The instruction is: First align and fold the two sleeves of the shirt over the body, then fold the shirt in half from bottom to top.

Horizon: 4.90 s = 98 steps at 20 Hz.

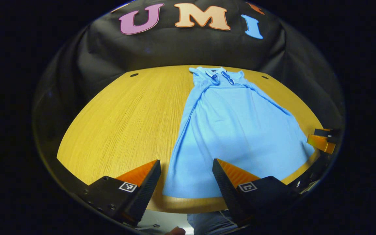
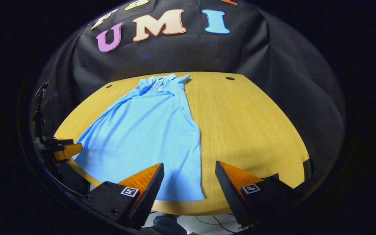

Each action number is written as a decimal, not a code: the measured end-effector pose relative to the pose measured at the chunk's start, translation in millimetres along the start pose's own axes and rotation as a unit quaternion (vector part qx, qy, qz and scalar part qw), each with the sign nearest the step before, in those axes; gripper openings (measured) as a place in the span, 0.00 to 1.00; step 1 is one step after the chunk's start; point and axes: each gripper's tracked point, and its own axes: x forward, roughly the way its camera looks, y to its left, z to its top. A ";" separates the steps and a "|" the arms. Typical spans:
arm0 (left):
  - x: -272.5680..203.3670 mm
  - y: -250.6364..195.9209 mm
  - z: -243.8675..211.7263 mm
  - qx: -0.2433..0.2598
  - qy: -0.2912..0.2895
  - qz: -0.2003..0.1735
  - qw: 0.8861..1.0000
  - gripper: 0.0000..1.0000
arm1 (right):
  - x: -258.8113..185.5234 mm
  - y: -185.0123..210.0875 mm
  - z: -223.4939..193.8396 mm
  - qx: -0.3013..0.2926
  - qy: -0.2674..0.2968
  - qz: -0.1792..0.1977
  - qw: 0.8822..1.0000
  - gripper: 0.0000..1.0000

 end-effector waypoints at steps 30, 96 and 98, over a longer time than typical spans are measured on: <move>5.1 -40.6 24.2 -0.063 0.024 -0.037 0.997 0.00 | 2.7 51.8 11.4 0.055 0.043 0.081 0.994 0.03; 108.5 -8.6 249.1 -0.133 -0.037 -0.107 0.985 0.00 | 112.6 72.4 274.2 0.119 -0.121 0.071 0.983 0.02; 114.6 -8.3 267.6 -0.132 -0.049 -0.114 0.983 0.00 | 123.5 70.9 292.2 0.120 -0.132 0.066 0.982 0.02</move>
